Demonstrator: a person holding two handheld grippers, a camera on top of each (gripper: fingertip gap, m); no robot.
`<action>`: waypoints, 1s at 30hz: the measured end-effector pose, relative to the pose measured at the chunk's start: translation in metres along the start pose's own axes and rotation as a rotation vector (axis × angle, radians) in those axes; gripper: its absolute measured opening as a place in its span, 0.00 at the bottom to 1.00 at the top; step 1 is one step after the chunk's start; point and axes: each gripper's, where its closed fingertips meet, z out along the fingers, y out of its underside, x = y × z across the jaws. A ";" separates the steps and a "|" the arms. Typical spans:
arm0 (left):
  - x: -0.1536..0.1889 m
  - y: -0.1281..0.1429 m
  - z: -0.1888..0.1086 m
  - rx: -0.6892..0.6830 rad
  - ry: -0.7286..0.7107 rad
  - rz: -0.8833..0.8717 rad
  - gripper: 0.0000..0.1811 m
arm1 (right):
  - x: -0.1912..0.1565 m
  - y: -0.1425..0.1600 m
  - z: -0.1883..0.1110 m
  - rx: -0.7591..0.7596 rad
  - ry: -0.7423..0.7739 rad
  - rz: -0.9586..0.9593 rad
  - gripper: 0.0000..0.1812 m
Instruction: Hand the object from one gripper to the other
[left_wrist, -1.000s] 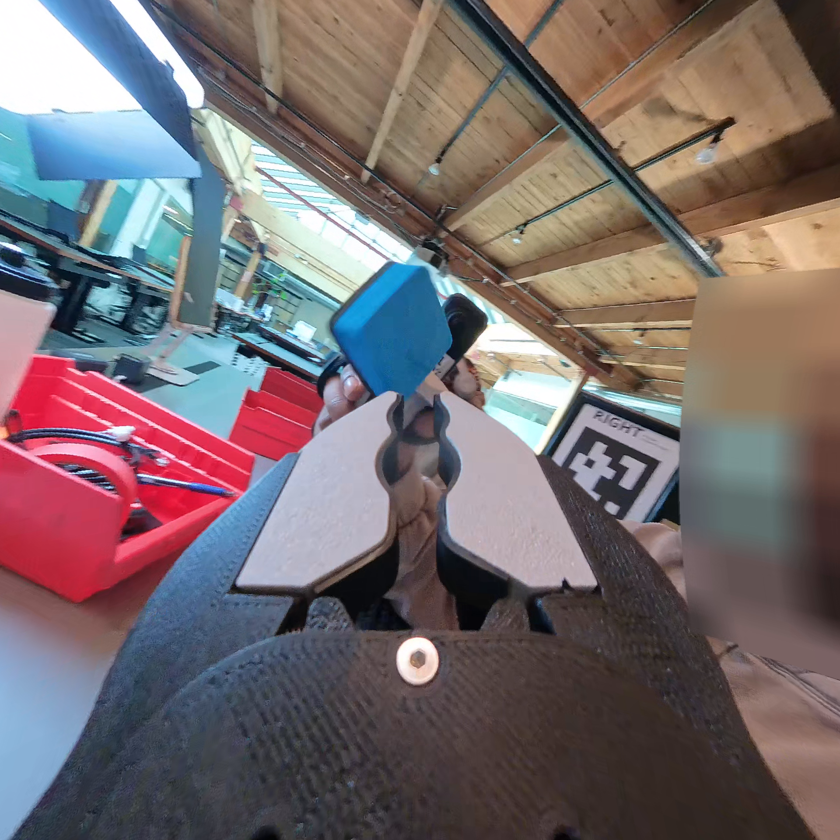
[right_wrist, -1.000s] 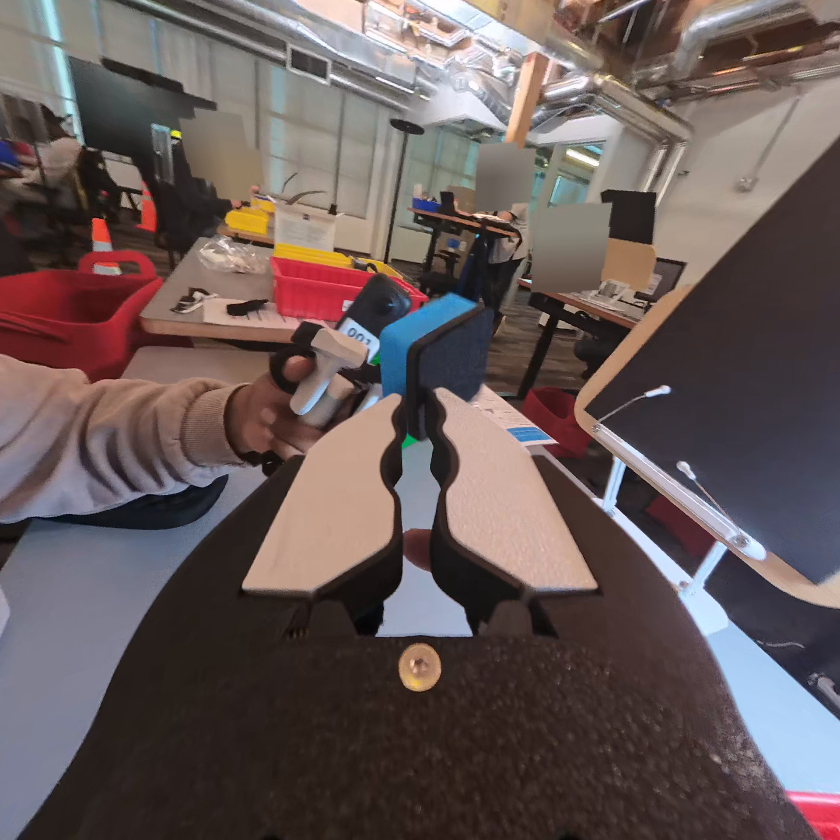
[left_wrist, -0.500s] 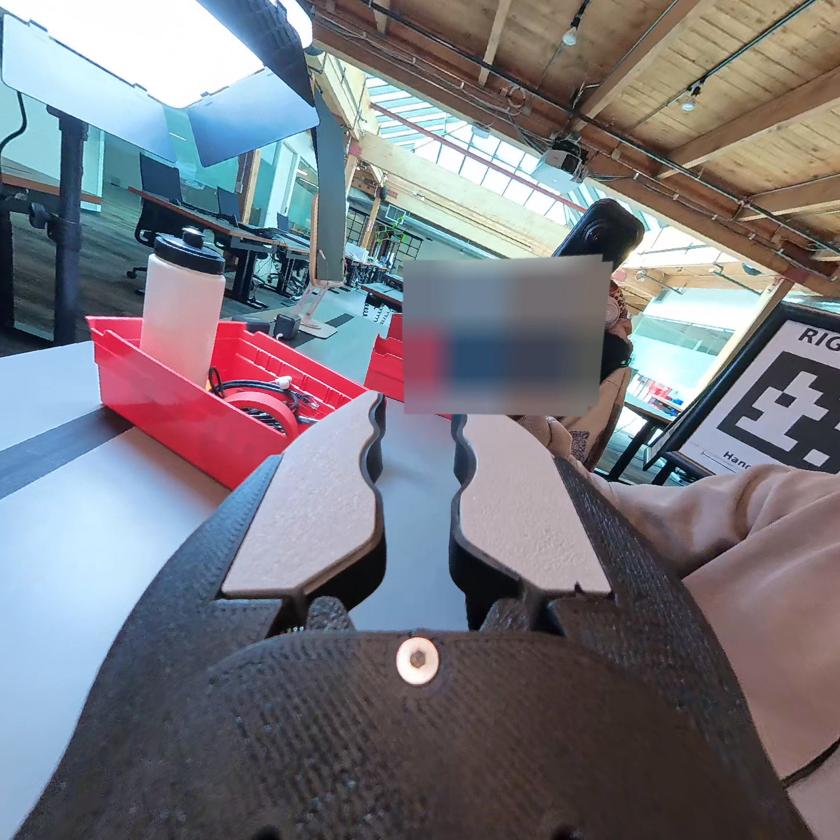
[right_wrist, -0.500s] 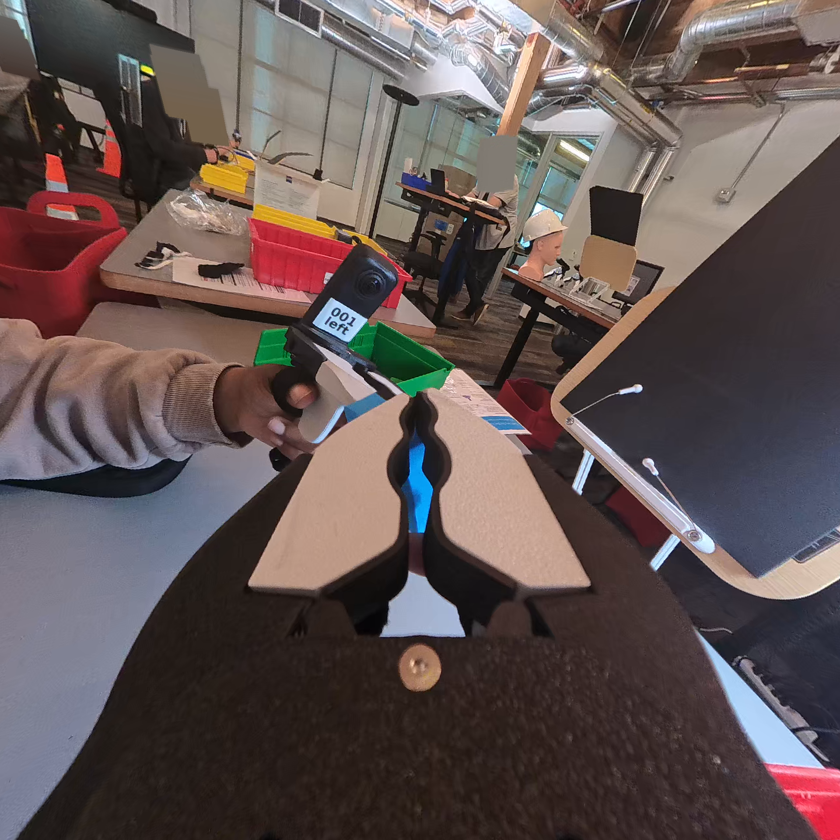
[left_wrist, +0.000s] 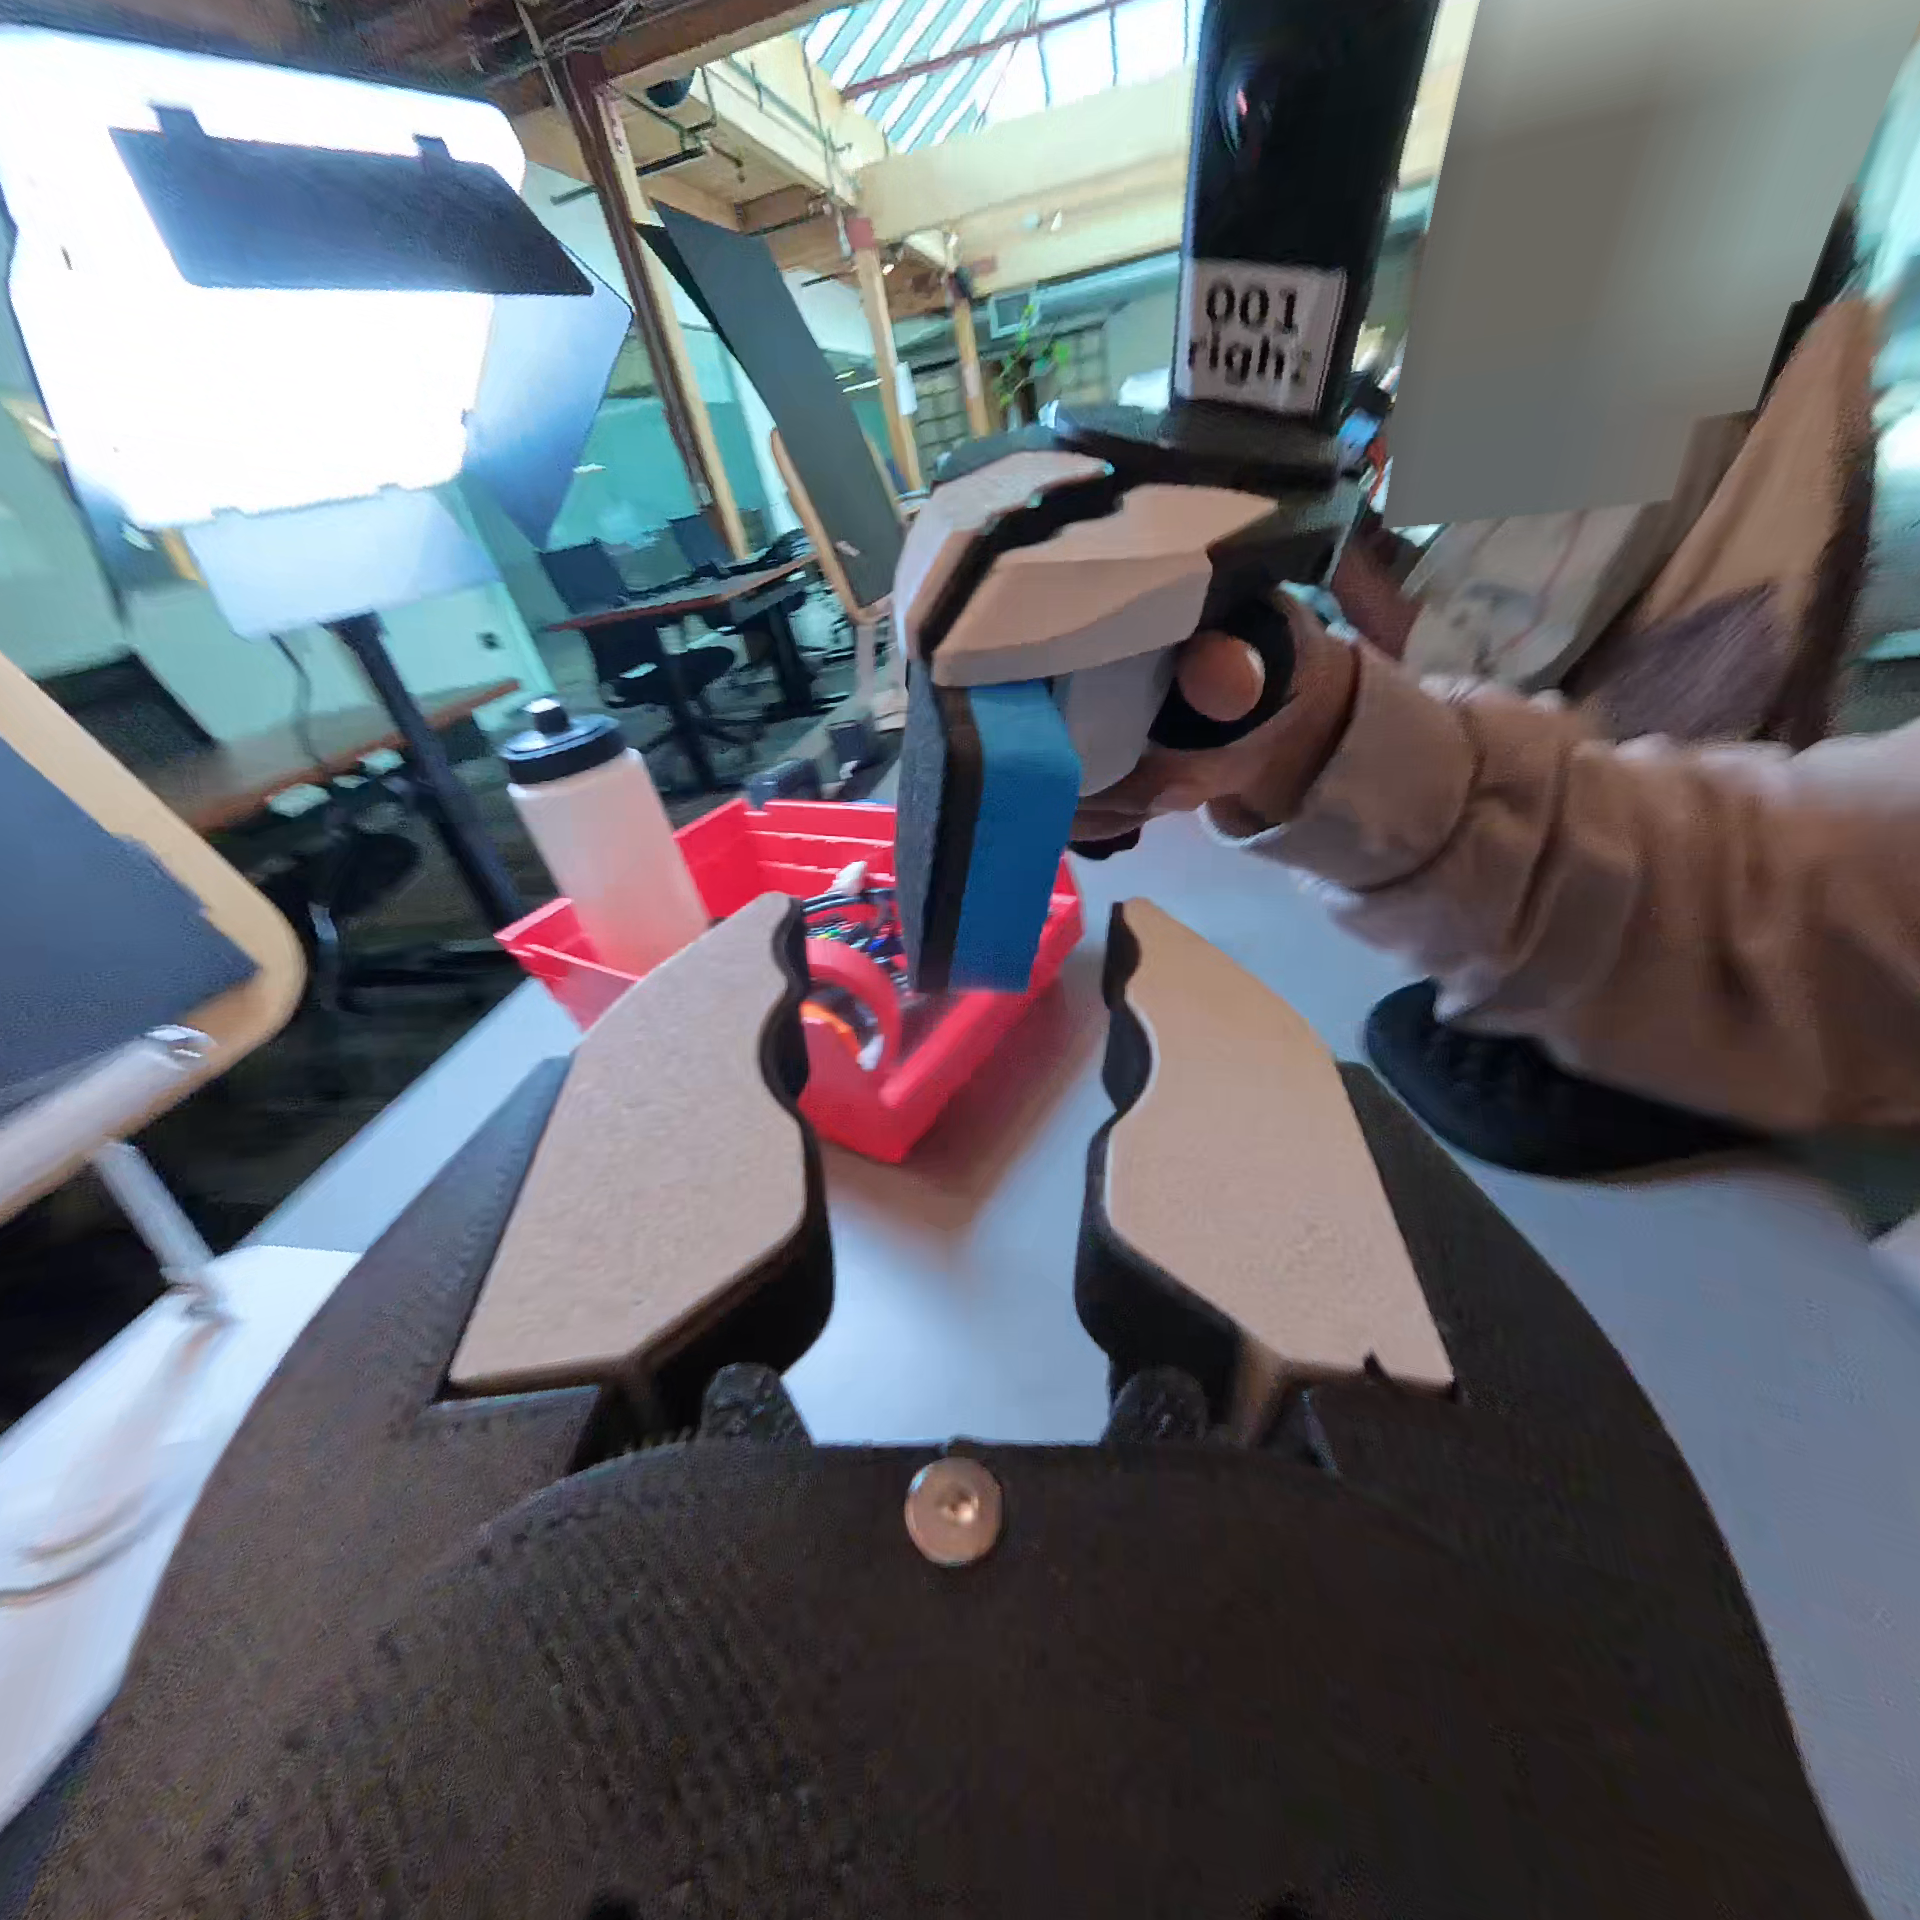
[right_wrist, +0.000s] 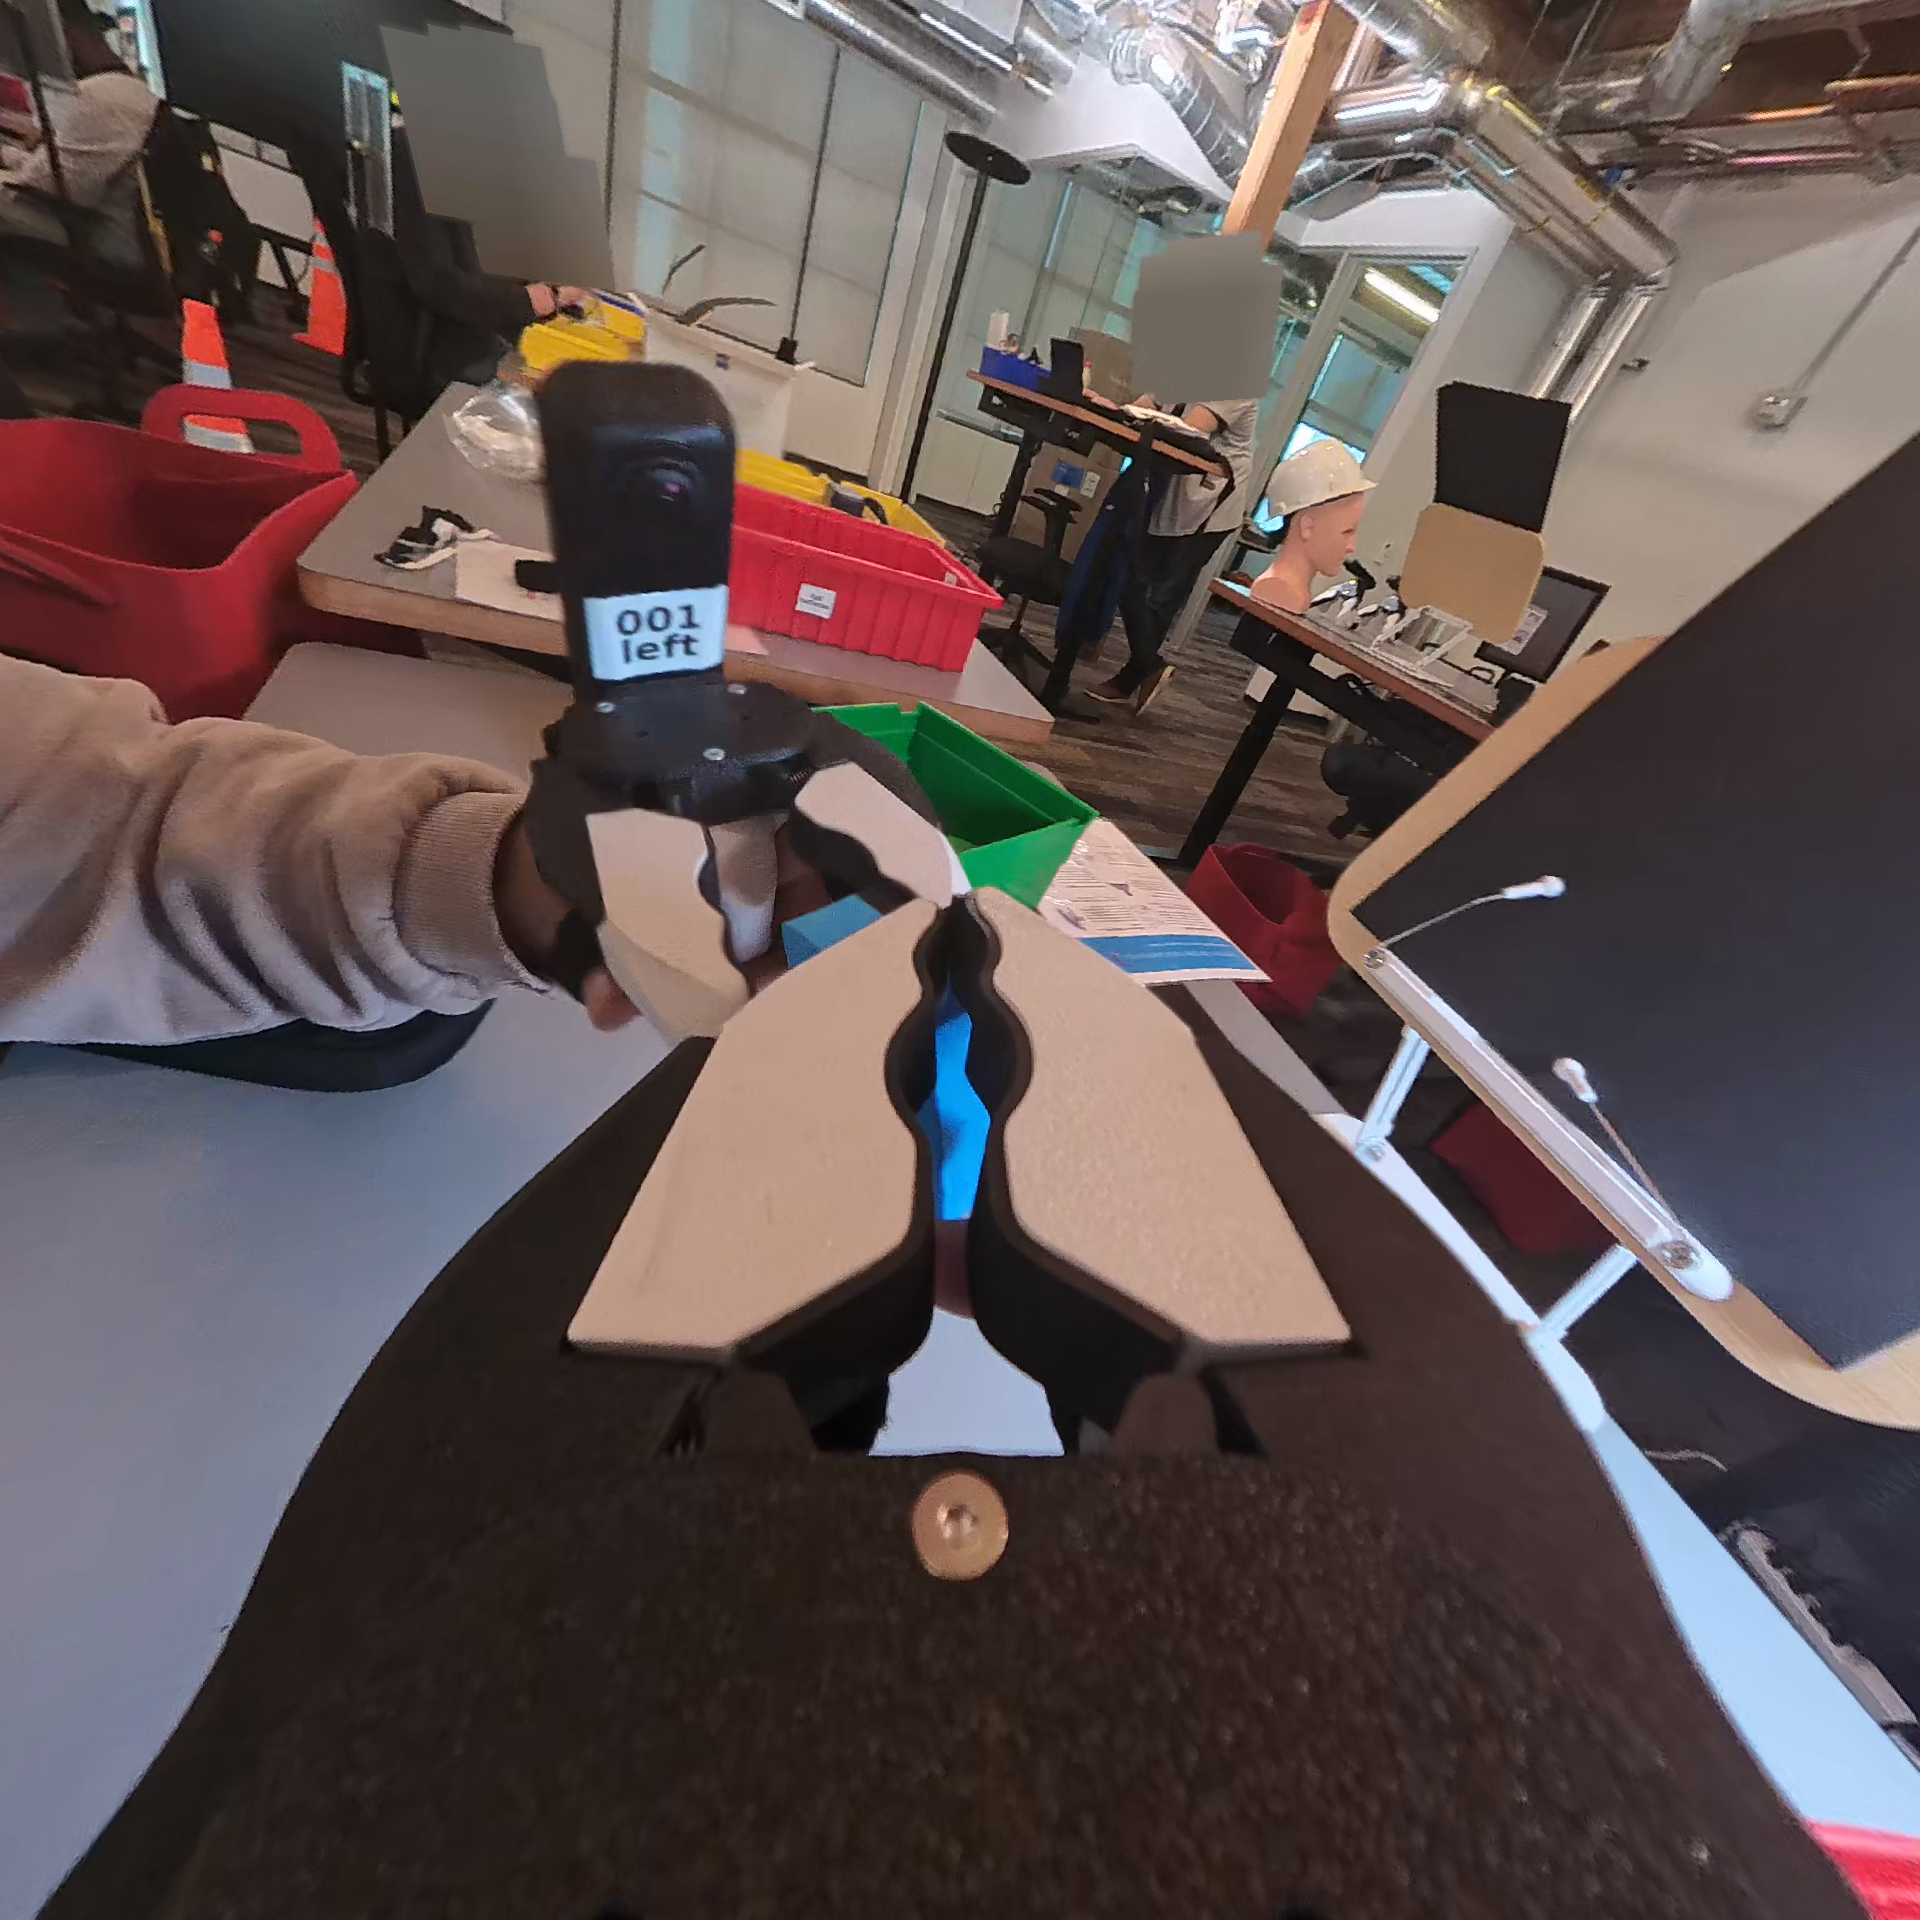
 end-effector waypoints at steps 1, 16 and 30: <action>0.002 0.000 0.000 -0.023 -0.035 0.100 0.21 | -0.005 -0.001 0.002 0.006 -0.019 -0.001 0.00; -0.003 -0.020 -0.017 0.048 0.021 0.075 0.30 | -0.012 -0.004 -0.017 -0.051 -0.062 -0.191 0.13; -0.078 -0.057 -0.088 0.032 -0.312 0.124 0.32 | 0.183 0.137 -0.169 -0.830 0.816 -0.245 0.13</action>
